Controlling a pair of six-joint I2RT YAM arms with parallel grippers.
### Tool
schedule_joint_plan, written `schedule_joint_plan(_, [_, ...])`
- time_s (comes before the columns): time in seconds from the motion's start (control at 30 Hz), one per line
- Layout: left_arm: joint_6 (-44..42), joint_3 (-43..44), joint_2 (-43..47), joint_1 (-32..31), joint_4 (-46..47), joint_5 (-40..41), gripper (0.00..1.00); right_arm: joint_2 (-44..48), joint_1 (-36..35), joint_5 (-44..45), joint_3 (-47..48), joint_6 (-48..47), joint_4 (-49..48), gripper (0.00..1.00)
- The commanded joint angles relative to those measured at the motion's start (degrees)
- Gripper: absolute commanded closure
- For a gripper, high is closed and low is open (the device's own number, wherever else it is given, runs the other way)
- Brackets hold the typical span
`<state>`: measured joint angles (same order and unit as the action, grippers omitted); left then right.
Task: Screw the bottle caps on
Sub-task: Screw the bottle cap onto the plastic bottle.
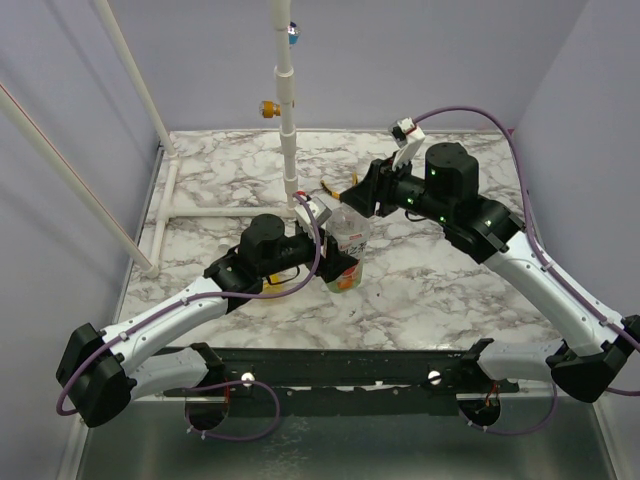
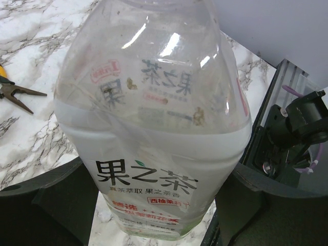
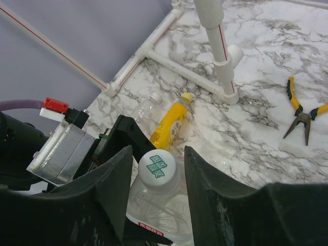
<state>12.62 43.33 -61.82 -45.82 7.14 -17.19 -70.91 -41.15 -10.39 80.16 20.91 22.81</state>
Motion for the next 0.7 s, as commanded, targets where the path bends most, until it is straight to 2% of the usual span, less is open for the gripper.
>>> schedule_joint_plan(0.0, [-0.6, 0.7, 0.4, 0.2, 0.1, -1.6, 1.00, -0.4, 0.3, -1.2, -0.6, -0.3, 0.2, 0.52])
schedule_joint_plan(0.37, [-0.5, 0.8, 0.1, 0.3, 0.2, -1.9, 1.00, -0.6, 0.3, -0.8, -1.2, -0.4, 0.5, 0.53])
schedule_joint_plan(0.67, [0.1, 2.0, -1.3, 0.3, 0.3, 0.3, 1.00, -1.5, 0.3, 1.5, -0.7, -0.1, 2.2, 0.69])
